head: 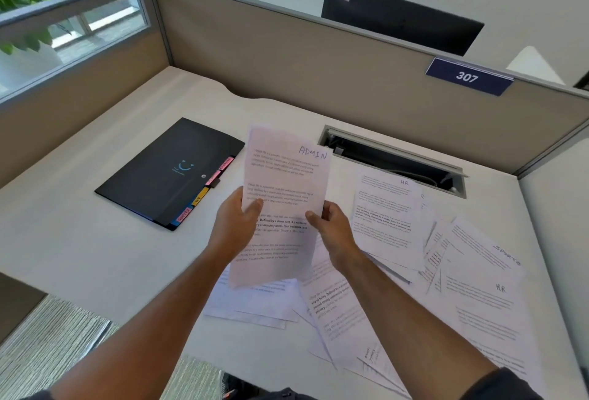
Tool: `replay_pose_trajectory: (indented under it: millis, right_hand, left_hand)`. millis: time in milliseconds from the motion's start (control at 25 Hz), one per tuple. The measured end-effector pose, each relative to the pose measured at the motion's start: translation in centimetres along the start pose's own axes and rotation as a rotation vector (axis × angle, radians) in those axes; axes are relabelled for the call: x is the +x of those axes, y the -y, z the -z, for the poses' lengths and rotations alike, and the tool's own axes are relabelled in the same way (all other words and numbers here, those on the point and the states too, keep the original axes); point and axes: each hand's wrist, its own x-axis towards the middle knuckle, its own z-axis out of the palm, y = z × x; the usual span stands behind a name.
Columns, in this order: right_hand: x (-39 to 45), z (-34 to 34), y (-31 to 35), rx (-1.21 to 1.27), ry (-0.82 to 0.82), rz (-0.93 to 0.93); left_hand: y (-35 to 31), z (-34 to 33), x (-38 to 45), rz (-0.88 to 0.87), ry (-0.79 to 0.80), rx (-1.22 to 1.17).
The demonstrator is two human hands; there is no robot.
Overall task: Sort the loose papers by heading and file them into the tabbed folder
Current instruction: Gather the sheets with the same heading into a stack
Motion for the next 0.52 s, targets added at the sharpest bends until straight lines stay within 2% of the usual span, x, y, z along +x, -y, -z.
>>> replay_pose_trajectory:
  millis: [280, 520]
  right_hand:
    - [0.4, 4.3, 3.6, 0.143, -0.005, 0.152]
    - [-0.4, 7.9, 6.3, 0.228, 0.003, 0.283]
  left_hand:
    - [-5.2, -0.7, 0.5, -0.250, 0.047, 0.020]
    - [-9.2, -2.1, 1.2, -0.341, 0.065, -0.051]
